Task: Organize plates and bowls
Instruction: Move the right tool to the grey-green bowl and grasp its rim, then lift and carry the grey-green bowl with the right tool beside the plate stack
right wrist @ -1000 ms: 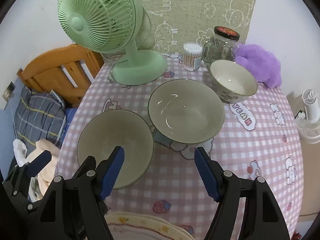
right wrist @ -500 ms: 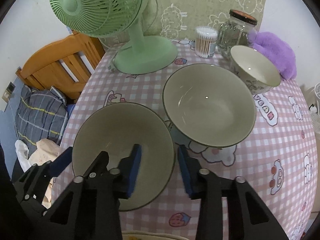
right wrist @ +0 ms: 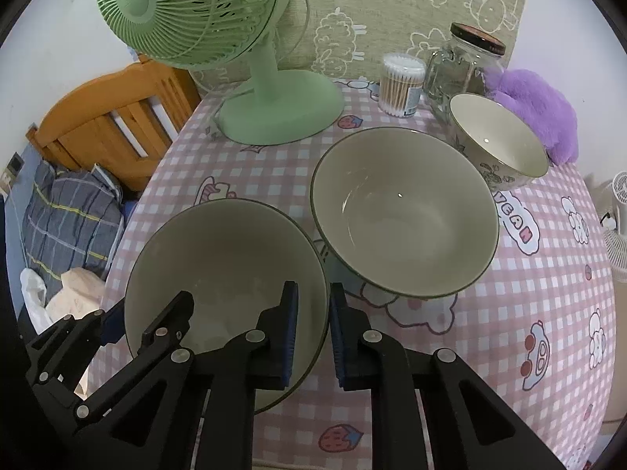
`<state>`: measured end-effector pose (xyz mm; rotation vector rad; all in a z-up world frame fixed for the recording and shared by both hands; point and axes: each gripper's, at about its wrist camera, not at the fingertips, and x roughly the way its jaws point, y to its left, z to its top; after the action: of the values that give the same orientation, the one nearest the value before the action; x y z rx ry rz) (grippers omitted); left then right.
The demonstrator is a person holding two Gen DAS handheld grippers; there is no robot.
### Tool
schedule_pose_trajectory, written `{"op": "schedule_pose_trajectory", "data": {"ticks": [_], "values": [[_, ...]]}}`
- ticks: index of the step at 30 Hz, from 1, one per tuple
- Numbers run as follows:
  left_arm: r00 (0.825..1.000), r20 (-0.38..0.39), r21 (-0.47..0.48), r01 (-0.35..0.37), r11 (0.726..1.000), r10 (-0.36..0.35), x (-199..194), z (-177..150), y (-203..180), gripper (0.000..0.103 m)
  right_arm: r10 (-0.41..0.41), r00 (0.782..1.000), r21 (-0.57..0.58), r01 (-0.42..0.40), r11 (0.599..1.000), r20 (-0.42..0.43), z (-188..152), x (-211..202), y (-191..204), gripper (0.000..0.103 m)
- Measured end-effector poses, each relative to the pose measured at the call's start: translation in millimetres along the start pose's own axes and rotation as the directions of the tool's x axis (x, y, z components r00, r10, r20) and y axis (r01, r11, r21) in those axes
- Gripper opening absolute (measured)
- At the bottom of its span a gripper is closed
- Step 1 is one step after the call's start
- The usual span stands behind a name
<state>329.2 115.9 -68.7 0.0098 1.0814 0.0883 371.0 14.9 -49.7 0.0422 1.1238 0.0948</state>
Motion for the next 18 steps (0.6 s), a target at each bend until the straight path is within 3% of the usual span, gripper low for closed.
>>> {"op": "schedule_pose_trajectory", "data": {"ticks": [9, 18], "values": [[1.000, 0.015, 0.005, 0.011, 1.000, -0.011, -26, -5, -5, 0.029, -0.006, 1.000, -0.003, 0.006, 1.000, 0.009, -6, -25, -3, 0.019], [0.997, 0.064, 0.039, 0.039, 0.998, -0.041, -70, -11, -18, 0.029, -0.023, 0.998, 0.023, 0.021, 1.000, 0.063, -17, -75, -16, 0.019]]}}
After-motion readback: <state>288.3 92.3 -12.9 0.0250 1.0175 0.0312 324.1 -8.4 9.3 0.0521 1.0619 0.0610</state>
